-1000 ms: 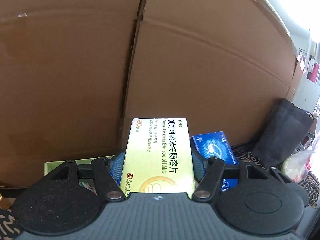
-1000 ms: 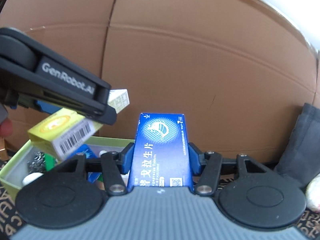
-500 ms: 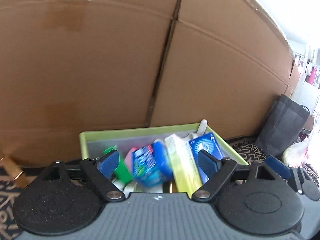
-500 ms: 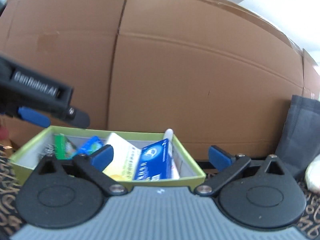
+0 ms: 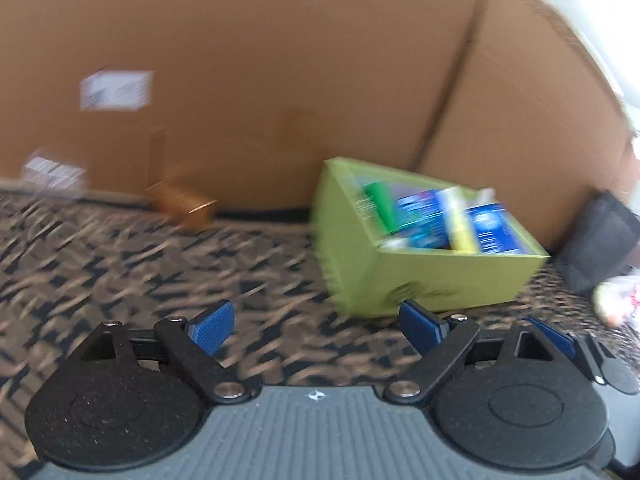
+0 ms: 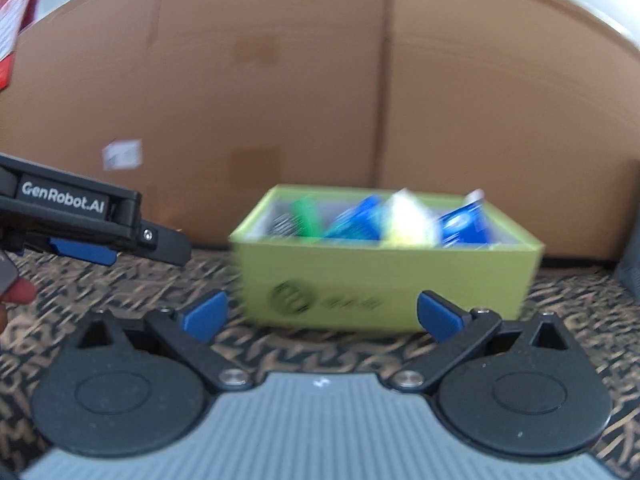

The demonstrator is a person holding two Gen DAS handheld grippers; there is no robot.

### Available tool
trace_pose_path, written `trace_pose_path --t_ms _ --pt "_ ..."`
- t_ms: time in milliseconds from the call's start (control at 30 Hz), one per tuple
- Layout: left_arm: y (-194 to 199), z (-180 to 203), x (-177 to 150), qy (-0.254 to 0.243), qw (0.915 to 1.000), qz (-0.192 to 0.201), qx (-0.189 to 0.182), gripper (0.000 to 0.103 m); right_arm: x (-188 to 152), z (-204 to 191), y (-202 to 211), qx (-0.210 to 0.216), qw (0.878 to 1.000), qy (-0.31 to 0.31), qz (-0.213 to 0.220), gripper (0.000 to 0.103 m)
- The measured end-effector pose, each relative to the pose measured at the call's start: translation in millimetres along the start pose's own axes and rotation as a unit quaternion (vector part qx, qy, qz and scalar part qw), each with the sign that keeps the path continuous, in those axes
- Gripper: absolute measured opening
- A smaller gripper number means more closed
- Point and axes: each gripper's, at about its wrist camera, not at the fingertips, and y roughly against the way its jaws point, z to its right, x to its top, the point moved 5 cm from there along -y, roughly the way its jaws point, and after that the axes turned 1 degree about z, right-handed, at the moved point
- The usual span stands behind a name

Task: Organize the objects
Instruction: 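Move both tools back toward the clear cup and small brown box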

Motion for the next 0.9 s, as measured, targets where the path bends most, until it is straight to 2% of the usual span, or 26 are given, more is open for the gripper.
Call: trace_pose_path --t_ms 167,333,533,900 --pt "10 -54 -11 0.017 0.9958 -0.008 0.089 0.093 -10 -41 -13 0.049 0.998 0.016 -0.03 0.103" --pt "11 -90 -12 0.022 0.9879 -0.021 0.152 0.093 -12 -73 -10 0.08 0.995 0.022 -0.047 0.103" --pt "15 -111 -7 0.017 0.9824 -0.013 0.185 0.093 -8 -91 -19 0.087 0.994 0.032 -0.059 0.103" --pt "18 -139 -1 0.018 0.9798 -0.012 0.199 0.093 -3 -123 -37 0.097 0.991 0.053 -0.073 0.103"
